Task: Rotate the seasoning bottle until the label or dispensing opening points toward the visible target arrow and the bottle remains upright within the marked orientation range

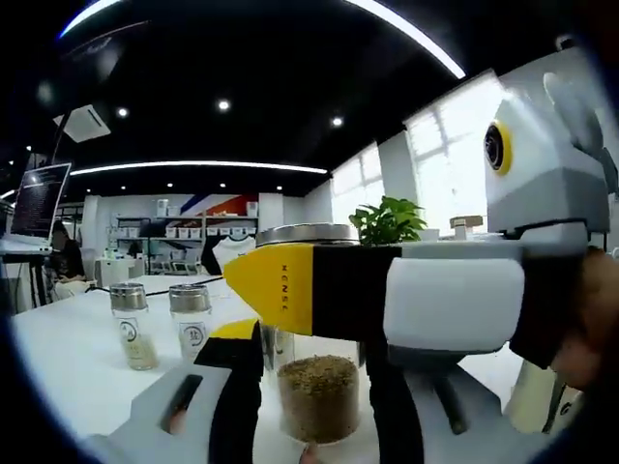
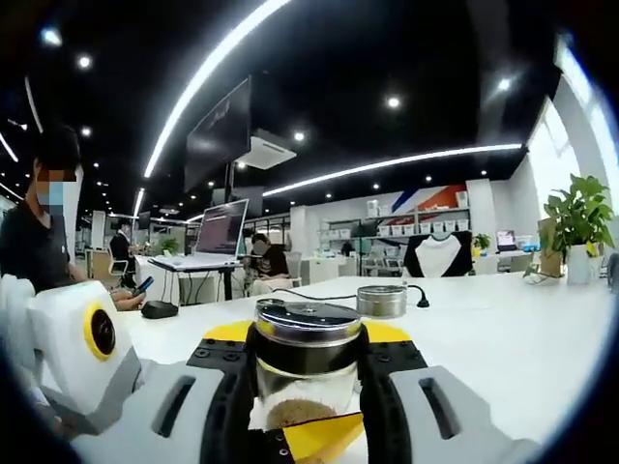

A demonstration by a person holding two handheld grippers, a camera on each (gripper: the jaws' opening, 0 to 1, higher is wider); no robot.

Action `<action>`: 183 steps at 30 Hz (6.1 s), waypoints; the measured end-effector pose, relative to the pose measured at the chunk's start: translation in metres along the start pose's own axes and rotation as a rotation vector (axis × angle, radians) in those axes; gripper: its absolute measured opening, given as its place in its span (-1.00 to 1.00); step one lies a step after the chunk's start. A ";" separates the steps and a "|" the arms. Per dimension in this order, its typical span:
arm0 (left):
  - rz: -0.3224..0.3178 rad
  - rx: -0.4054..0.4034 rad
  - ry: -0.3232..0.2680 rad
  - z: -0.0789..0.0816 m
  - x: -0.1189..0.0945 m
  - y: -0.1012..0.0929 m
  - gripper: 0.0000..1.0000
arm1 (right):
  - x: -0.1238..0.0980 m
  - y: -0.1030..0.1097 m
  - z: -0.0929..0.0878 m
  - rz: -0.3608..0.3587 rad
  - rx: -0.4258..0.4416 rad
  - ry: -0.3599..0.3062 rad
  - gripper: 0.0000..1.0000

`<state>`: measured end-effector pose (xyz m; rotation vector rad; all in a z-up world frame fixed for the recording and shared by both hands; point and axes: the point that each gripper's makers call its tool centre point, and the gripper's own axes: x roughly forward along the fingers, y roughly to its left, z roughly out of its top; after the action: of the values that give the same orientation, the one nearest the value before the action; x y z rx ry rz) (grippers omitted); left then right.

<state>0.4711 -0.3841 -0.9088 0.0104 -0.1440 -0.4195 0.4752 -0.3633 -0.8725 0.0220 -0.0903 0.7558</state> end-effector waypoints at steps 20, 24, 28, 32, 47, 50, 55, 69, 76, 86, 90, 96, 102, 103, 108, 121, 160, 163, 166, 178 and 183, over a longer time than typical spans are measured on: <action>-0.459 0.020 -0.004 0.023 0.006 -0.023 -0.10 | -0.018 -0.011 0.022 0.166 0.000 -0.045 -0.23; -0.584 -0.031 -0.002 0.024 0.002 -0.032 -0.14 | -0.020 -0.009 0.021 0.180 0.011 -0.044 -0.23; -0.637 -0.057 0.018 0.021 0.003 -0.033 -0.11 | -0.024 -0.011 0.020 0.185 0.029 -0.042 -0.23; -0.668 -0.111 0.031 0.018 0.006 -0.031 -0.07 | -0.026 -0.011 0.020 0.187 0.045 -0.052 -0.23; -0.823 -0.120 0.057 0.018 -0.003 -0.048 -0.04 | -0.030 0.002 0.025 0.256 0.037 -0.063 -0.23; -0.835 -0.111 0.071 0.016 -0.005 -0.051 -0.10 | -0.029 0.004 0.022 0.261 0.028 -0.050 -0.23; -0.783 -0.088 0.042 0.018 -0.002 -0.049 -0.11 | -0.029 0.001 0.023 0.252 0.046 -0.054 -0.23; -0.522 -0.061 0.044 0.007 0.007 -0.039 -0.13 | -0.024 -0.006 0.012 0.149 0.086 -0.027 -0.21; -0.352 -0.055 0.041 0.006 0.010 -0.031 -0.14 | -0.019 -0.009 0.010 0.078 0.107 -0.018 -0.20; -0.162 0.021 0.051 0.003 0.009 -0.018 -0.15 | -0.015 -0.010 0.007 -0.034 0.081 -0.024 -0.23; -0.098 0.025 0.049 0.002 0.006 -0.014 -0.15 | -0.015 -0.008 0.005 -0.059 0.081 -0.028 -0.22; 0.018 0.069 0.002 0.012 0.003 -0.007 -0.15 | -0.010 -0.001 0.012 -0.073 0.046 -0.045 -0.22; 0.030 0.082 0.023 0.009 0.005 -0.005 -0.15 | -0.008 -0.004 0.007 -0.091 0.009 -0.020 -0.21; 0.019 0.067 0.030 0.006 0.005 -0.007 -0.15 | -0.008 -0.006 0.006 -0.085 0.014 -0.016 -0.21; -0.007 0.040 0.042 0.003 0.006 -0.008 -0.15 | -0.007 -0.010 0.001 -0.044 0.043 -0.015 -0.22; -0.220 0.067 0.054 0.004 0.007 -0.020 -0.12 | -0.018 -0.004 0.009 0.147 0.117 -0.053 -0.23; -0.734 -0.082 0.010 0.010 -0.004 -0.049 -0.07 | -0.031 0.012 0.013 0.309 0.053 -0.065 -0.22; -0.671 -0.038 0.029 0.006 0.000 -0.047 -0.08 | -0.028 0.012 0.012 0.296 0.035 -0.046 -0.21; -0.630 -0.045 0.059 0.002 0.003 -0.048 -0.08 | -0.026 0.010 0.009 0.270 0.037 -0.039 -0.20; -0.332 0.077 0.048 0.003 0.013 -0.040 -0.10 | -0.013 -0.006 0.005 0.016 0.008 0.004 -0.11; -0.238 0.026 0.048 0.002 0.014 -0.035 -0.10 | -0.015 -0.005 0.004 -0.015 0.012 0.005 -0.11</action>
<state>0.4690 -0.4217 -0.9065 0.0639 -0.1007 -0.6550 0.4679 -0.3771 -0.8698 0.0321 -0.0811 0.7412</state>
